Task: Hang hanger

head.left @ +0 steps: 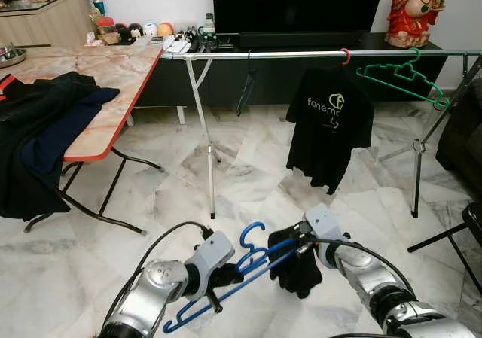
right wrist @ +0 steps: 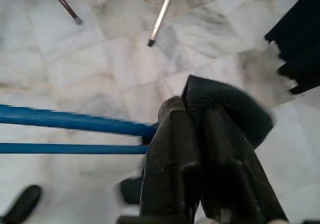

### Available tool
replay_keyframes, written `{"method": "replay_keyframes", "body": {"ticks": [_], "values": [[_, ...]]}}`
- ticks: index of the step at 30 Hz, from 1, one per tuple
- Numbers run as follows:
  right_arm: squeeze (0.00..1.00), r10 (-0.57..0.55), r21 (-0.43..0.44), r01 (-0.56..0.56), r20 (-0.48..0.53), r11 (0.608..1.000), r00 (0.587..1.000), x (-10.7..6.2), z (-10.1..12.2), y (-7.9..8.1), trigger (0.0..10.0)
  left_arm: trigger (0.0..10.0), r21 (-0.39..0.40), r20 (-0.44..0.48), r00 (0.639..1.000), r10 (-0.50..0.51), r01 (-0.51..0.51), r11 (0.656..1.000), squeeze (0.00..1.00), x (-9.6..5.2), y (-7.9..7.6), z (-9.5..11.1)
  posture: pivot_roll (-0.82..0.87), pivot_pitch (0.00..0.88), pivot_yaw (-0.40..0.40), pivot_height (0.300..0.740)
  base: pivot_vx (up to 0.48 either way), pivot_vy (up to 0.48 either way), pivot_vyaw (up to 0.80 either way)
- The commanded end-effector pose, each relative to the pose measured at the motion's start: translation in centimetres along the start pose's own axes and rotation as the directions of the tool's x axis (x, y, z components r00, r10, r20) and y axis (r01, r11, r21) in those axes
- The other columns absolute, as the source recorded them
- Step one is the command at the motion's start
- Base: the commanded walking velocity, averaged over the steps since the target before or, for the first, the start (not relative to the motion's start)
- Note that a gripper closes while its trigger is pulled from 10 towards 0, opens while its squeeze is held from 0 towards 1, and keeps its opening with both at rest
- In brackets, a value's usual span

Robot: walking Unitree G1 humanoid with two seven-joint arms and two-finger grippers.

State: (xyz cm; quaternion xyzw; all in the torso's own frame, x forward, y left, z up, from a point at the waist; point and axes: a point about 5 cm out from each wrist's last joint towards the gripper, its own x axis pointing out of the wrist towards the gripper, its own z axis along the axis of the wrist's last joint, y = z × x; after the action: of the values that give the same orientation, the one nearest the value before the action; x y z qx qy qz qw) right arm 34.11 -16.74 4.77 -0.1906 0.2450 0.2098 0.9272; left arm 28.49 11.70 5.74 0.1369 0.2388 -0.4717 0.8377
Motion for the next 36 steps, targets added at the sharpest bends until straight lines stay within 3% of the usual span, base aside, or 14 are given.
{"method": "replay_keyframes", "body": {"ticks": [1, 5, 11, 25, 31, 36], "values": [[0.0, -0.047, -0.079, 0.052, 0.062, 0.995, 0.997, -0.2, 1.5, -1.2, 10.0, 10.0, 0.017, -0.01, 0.998, -0.061, 0.061, 0.998, 0.0, -0.1, -0.6, 0.1, 0.11, 0.042, 0.003, 0.74, 0.0, 0.0, 0.0], [0.0, -0.058, -0.185, 0.071, 0.076, 0.98, 0.995, -0.6, 2.0, -2.3, 10.0, 10.0, 0.015, -0.014, 0.996, -0.092, 0.092, 0.996, 0.0, -0.5, -0.7, -0.1, 0.11, 0.045, 0.003, 0.74, 0.0, 0.0, 0.0], [0.0, -0.029, -0.236, 0.05, 0.091, 0.971, 0.995, -0.8, 2.0, -2.3, 10.0, 10.0, 0.01, 0.008, 0.995, -0.099, 0.099, 0.995, 0.0, -0.3, -0.8, 0.2, 0.11, 0.044, 0.001, 0.74, 0.0, 0.0, 0.0], [0.0, 0.249, -0.242, -0.21, 0.143, 0.947, 0.958, -0.5, 1.7, 1.3, 10.0, 10.0, 0.009, 0.019, 1.0, 0.004, -0.004, 1.0, 0.0, 0.8, -0.4, 0.5, 0.11, 0.045, -0.002, 0.74, 0.0, 0.0, 0.0], [0.0, 0.211, -0.237, -0.178, 0.125, 0.955, 0.969, -0.5, 1.5, 0.8, 10.0, 10.0, 0.008, 0.007, 1.0, 0.005, -0.005, 1.0, 0.0, 0.8, -0.5, 0.3, 0.11, 0.044, -0.003, 0.74, 0.0, 0.0, 0.0], [0.0, 0.132, -0.224, -0.103, 0.118, 0.969, 0.984, -0.7, 1.6, -0.5, 10.0, 10.0, 0.017, -0.048, 0.997, 0.068, -0.067, 0.998, 0.0, 0.2, 0.3, -0.8, 0.11, 0.044, -0.006, 0.74, 0.0, 0.0, 0.0]]}}
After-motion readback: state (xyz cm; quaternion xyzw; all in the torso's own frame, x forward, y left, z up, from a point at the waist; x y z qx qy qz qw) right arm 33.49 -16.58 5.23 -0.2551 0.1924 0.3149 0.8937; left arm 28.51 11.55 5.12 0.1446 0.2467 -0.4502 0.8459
